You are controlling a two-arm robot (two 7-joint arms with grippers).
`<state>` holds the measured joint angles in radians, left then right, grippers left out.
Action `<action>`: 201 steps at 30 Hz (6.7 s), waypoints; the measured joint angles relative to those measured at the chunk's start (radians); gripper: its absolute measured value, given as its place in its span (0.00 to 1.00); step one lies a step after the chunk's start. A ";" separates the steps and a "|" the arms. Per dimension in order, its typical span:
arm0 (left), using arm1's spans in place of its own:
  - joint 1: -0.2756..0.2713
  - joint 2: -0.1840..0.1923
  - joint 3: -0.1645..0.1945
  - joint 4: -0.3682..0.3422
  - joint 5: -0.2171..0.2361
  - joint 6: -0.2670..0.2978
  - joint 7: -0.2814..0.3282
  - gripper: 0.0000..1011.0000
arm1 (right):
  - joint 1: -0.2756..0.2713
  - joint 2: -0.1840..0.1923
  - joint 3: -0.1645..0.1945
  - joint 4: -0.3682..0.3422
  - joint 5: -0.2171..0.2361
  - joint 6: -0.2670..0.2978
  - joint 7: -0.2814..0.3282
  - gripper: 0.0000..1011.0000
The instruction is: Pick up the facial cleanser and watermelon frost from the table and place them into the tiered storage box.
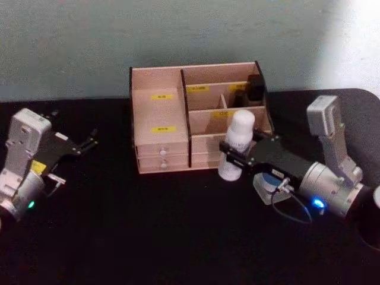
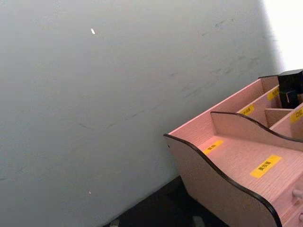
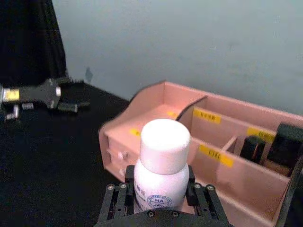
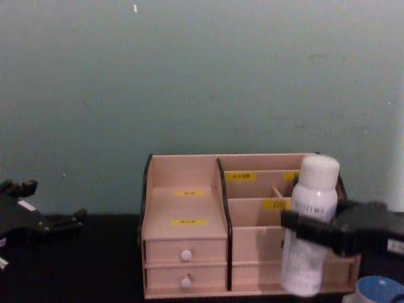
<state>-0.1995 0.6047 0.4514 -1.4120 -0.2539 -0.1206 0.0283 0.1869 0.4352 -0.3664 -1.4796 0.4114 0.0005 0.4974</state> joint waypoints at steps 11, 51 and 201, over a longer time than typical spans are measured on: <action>0.000 0.000 0.000 0.000 0.000 0.000 0.000 0.99 | 0.047 0.000 0.018 -0.049 0.027 0.019 -0.034 0.59; 0.000 0.000 0.000 0.000 0.000 0.000 0.000 0.99 | 0.419 -0.161 -0.049 0.381 -0.075 -0.019 -0.008 0.59; 0.000 0.000 0.000 0.000 0.000 0.000 0.000 0.99 | 0.382 -0.194 -0.011 0.403 -0.204 -0.064 -0.049 0.99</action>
<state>-0.1995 0.6047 0.4514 -1.4120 -0.2539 -0.1206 0.0282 0.5691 0.2411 -0.3770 -1.0766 0.2079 -0.0631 0.4483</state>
